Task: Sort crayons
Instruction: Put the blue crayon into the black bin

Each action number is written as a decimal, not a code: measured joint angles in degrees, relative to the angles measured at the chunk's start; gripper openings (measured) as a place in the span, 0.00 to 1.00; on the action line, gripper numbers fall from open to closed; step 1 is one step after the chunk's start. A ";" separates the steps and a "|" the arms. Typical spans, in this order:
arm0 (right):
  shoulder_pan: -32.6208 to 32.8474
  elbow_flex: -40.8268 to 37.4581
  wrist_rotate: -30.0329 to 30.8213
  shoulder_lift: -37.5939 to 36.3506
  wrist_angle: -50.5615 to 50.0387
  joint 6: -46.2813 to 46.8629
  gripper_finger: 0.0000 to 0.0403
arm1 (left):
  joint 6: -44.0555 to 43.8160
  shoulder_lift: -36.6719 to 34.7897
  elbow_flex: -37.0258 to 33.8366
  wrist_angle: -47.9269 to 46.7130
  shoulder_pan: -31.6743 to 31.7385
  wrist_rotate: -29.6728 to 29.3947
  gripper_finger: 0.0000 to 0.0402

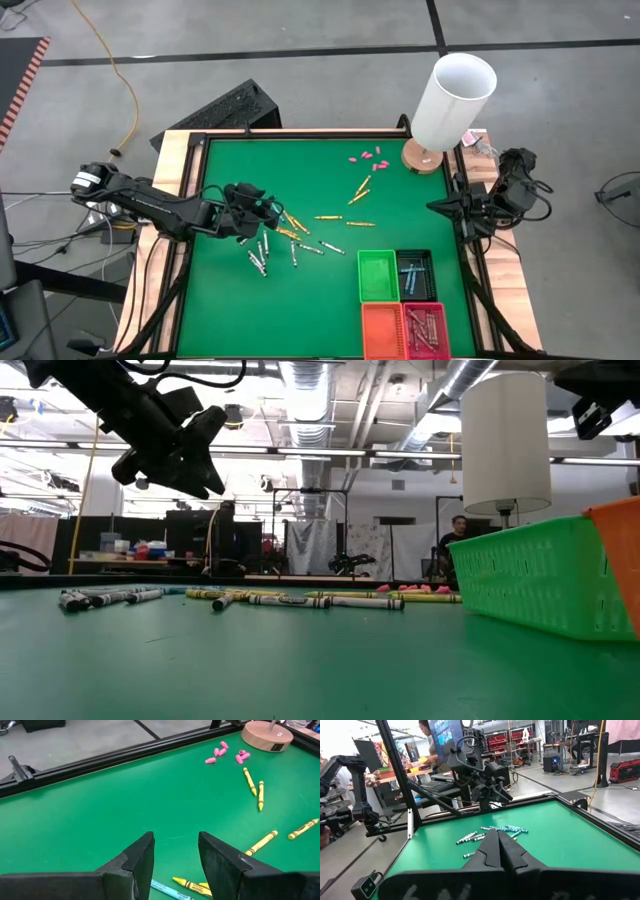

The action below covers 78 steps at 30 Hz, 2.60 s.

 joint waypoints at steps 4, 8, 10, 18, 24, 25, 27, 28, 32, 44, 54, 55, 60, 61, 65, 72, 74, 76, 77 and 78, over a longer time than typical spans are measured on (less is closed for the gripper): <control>0.00 0.00 -0.03 0.00 -0.53 -0.02 0.00 | -1.51 0.00 0.00 -0.04 0.24 1.47 0.35; 0.00 0.00 -0.06 0.00 -0.56 -0.02 0.00 | -2.94 0.02 0.03 -2.18 2.02 4.74 0.35; 0.00 0.00 -0.08 0.00 -0.75 -0.02 0.00 | -4.44 0.07 0.03 -4.22 3.18 5.32 0.35; 0.00 0.00 -0.13 0.00 -1.03 -0.04 0.00 | -6.28 0.07 -2.63 -6.84 5.48 5.82 0.35; 0.00 0.00 -0.14 0.00 -1.03 -0.07 0.00 | -10.98 0.11 -10.21 -3.63 7.71 10.64 0.35; 0.00 0.00 -0.15 0.00 -1.03 -0.07 0.00 | -11.46 0.11 -11.43 -2.04 7.92 11.51 0.35; 0.00 0.00 -0.15 0.00 -1.03 -0.07 0.00 | -12.28 0.10 -12.79 0.16 8.47 11.74 0.35; 0.00 0.00 -0.15 0.00 -1.03 -0.09 0.00 | -12.27 0.09 -13.22 0.80 8.75 11.70 0.35; 0.00 0.00 -0.17 0.00 -1.03 -0.09 0.00 | -11.24 0.09 -13.86 0.98 9.73 12.14 0.35; 0.00 0.00 -0.17 0.00 -1.03 -0.07 0.00 | -4.72 0.09 -14.01 2.29 10.58 15.23 0.35; 0.00 0.00 -0.19 0.00 -1.04 -0.07 0.00 | -1.75 0.09 -14.01 1.97 13.43 17.67 0.35; 0.00 0.00 -0.19 0.00 -1.04 -0.07 0.00 | -1.42 0.09 -14.01 1.96 13.76 18.22 0.35; 0.00 0.00 -0.19 0.00 -1.03 -0.07 0.00 | -0.28 0.79 -14.01 2.20 14.57 19.16 0.35; 0.00 0.00 -0.19 0.00 -1.03 -0.07 0.00 | -0.30 1.19 -14.01 2.15 14.70 19.37 0.35; 0.00 -0.02 -0.19 -0.02 -1.07 -0.07 0.00 | -0.15 4.22 -13.98 3.60 15.28 20.66 0.35; 0.02 -0.02 -0.26 -0.02 -1.30 -0.02 0.00 | -0.10 8.44 -13.85 5.41 15.58 21.46 0.35; 0.00 -0.02 -0.26 -0.02 -1.31 -0.02 0.00 | -0.11 8.44 -13.88 5.59 15.65 21.65 0.35; 0.00 -0.02 -0.26 -0.02 -1.33 -0.02 0.00 | -0.11 8.44 -13.90 5.90 15.63 21.77 0.35; 0.00 -0.02 -0.26 0.00 -1.29 0.00 0.00 | -0.12 8.44 -13.90 6.02 15.64 21.89 0.35; 0.00 -0.02 -0.25 -0.01 -1.29 -0.02 0.00 | -0.29 8.44 -13.90 6.02 15.65 21.93 0.35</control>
